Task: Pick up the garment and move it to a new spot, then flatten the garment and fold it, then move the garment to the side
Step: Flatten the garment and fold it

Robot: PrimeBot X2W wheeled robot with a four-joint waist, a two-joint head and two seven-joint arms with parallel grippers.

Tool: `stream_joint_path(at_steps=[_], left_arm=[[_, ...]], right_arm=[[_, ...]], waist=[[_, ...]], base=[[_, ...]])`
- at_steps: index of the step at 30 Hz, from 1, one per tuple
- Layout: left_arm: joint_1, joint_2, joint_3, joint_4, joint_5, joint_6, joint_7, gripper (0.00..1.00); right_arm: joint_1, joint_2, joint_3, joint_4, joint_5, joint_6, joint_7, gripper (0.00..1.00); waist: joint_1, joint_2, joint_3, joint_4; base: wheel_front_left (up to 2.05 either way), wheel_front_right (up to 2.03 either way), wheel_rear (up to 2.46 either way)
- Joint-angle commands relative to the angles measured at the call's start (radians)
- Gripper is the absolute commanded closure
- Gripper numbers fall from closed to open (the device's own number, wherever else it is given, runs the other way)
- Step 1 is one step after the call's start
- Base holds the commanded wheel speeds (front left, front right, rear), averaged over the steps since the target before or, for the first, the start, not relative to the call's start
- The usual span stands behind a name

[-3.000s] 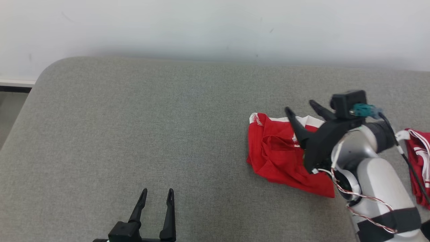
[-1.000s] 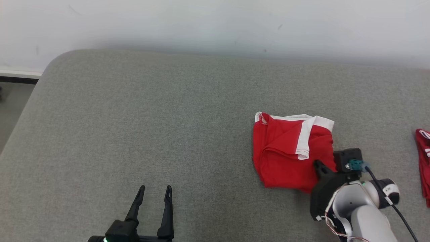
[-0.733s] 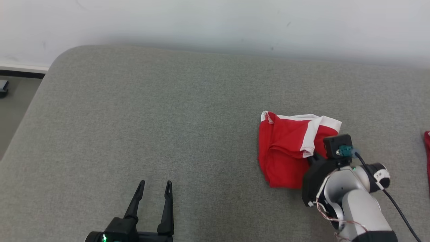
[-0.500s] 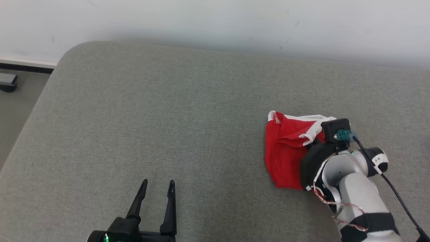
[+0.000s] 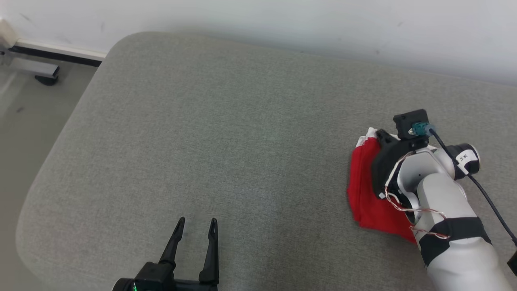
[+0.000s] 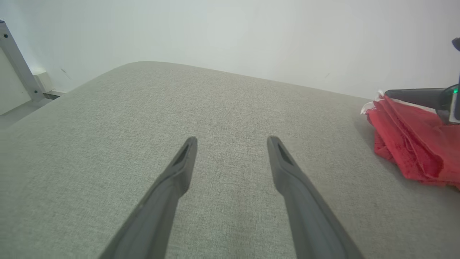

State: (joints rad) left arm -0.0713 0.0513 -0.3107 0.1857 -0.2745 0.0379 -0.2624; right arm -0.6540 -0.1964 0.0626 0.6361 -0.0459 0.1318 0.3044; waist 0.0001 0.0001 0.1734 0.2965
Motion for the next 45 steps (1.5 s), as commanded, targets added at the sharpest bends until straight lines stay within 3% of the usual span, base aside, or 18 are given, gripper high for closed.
stream_joint_path(at_steps=[1, 4, 5, 6, 12, 20, 25, 38, 45], left_arm=[[-0.004, -0.001, 0.002, -0.006, 0.002, 0.006, -0.003, 0.0], [-0.001, -0.001, 0.009, -0.014, 0.008, 0.011, -0.003, 0.0], [0.002, -0.001, 0.012, -0.016, 0.01, 0.013, -0.003, 0.0], [0.006, -0.001, 0.016, -0.018, 0.014, 0.013, -0.003, 0.0], [0.027, -0.001, 0.052, -0.046, 0.042, 0.017, -0.003, 0.0], [0.062, -0.001, 0.097, -0.061, 0.073, 0.009, -0.003, 0.0], [0.078, 0.005, 0.124, -0.048, 0.085, 0.004, -0.003, 0.0], [0.097, 0.002, 0.205, -0.003, 0.074, 0.004, -0.003, 0.0], [0.099, 0.004, 0.244, 0.048, 0.083, -0.025, -0.003, 0.0]], right_arm=[[-0.017, 0.006, -0.002, 0.004, 0.009, -0.003, -0.018, 1.0], [-0.026, 0.012, -0.022, -0.001, 0.012, -0.003, -0.068, 1.0], [-0.023, 0.016, -0.029, -0.009, 0.009, -0.003, -0.092, 0.91], [-0.017, 0.024, -0.043, -0.017, 0.013, -0.003, -0.112, 0.0], [0.065, 0.071, -0.084, -0.119, -0.007, -0.003, -0.235, 0.0], [0.252, 0.114, -0.146, -0.319, -0.021, -0.003, -0.317, 0.0], [0.371, 0.128, -0.119, -0.406, 0.013, -0.003, -0.379, 0.0], [0.595, 0.14, -0.177, -0.426, 0.018, -0.003, -0.49, 0.0], [0.652, 0.142, -0.202, -0.399, -0.002, -0.003, -0.521, 0.0]], waist=[[-0.0001, -0.0001, 0.015, 0.017], [-0.0001, -0.0001, 0.01, 0.014], [-0.0001, -0.0001, 0.005, 0.01], [-0.0001, -0.0001, -0.001, 0.005], [-0.0001, -0.0001, -0.049, -0.056], [-0.0001, -0.0001, -0.106, -0.15], [-0.0001, -0.0001, -0.131, -0.208], [-0.0001, -0.0001, -0.179, -0.283], [-0.0001, -0.0001, -0.201, -0.306]], base=[[0.0, 0.0, 0.0], [0.0, 0.0, 0.0], [0.0, 0.0, 0.0], [0.0, 0.0, 0.0], [0.0, 0.0, 0.0], [0.0, 0.0, 0.0], [0.0, 0.0, 0.0], [0.0, 0.0, 0.0], [0.0, 0.0, 0.0]])
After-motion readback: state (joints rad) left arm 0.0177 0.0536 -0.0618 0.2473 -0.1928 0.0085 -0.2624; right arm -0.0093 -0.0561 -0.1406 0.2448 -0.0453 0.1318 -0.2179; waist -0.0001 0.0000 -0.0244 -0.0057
